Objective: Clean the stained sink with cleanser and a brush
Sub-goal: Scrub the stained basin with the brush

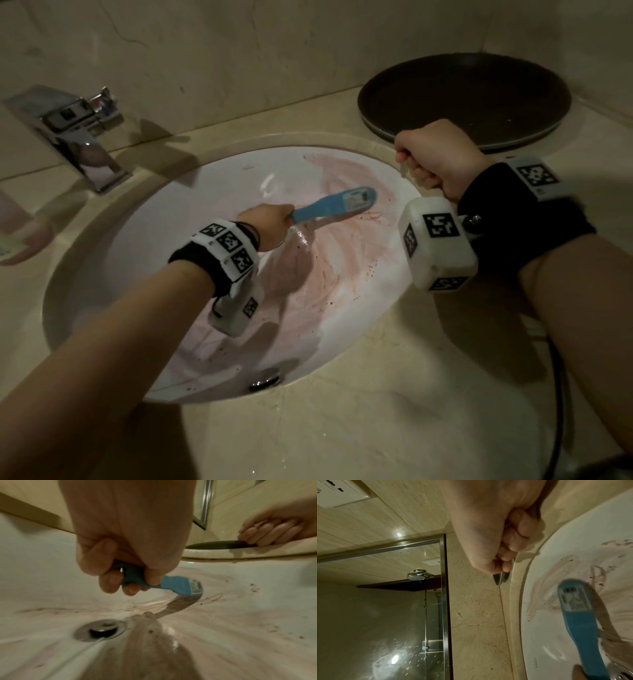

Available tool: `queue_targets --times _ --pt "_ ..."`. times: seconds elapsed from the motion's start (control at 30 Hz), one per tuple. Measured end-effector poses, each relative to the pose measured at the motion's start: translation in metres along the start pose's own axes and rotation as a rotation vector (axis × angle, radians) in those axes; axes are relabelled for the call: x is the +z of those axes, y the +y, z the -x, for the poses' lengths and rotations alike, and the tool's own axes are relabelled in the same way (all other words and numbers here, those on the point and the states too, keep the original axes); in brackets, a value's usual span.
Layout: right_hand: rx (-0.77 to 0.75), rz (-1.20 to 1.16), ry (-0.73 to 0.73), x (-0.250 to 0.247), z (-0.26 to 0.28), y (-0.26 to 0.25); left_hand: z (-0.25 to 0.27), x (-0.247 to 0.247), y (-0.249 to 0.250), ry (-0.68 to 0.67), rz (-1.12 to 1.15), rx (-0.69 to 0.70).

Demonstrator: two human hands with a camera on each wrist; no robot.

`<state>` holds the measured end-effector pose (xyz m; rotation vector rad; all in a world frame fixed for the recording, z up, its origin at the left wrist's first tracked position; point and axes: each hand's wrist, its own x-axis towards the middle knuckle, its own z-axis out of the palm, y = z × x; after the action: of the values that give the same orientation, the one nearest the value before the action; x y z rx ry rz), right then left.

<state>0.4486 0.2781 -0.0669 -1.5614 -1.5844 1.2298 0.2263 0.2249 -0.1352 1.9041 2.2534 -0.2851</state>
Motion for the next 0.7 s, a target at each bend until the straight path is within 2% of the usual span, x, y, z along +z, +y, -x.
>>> queue_targets --times 0.07,0.17,0.3,0.4,0.5,0.7 --pt "0.007 0.007 0.005 0.0 0.0 0.0 0.001 -0.009 0.008 0.089 -0.029 0.029" --pt "0.003 -0.002 -0.002 -0.001 -0.001 0.001 0.003 -0.023 -0.001 0.207 -0.134 -0.028" --pt "-0.002 -0.011 0.001 0.0 -0.001 0.001 0.004 -0.029 -0.031 0.076 -0.354 -0.192" --pt "-0.004 -0.008 0.001 0.001 -0.001 0.0 0.008 -0.023 -0.043 0.021 -0.403 -0.247" --pt "-0.008 -0.007 0.003 0.0 -0.001 0.0 0.011 -0.023 -0.04 0.047 -0.354 -0.207" --pt "-0.008 -0.013 0.0 0.0 0.0 0.001 0.006 -0.036 0.008 0.13 -0.145 -0.009"
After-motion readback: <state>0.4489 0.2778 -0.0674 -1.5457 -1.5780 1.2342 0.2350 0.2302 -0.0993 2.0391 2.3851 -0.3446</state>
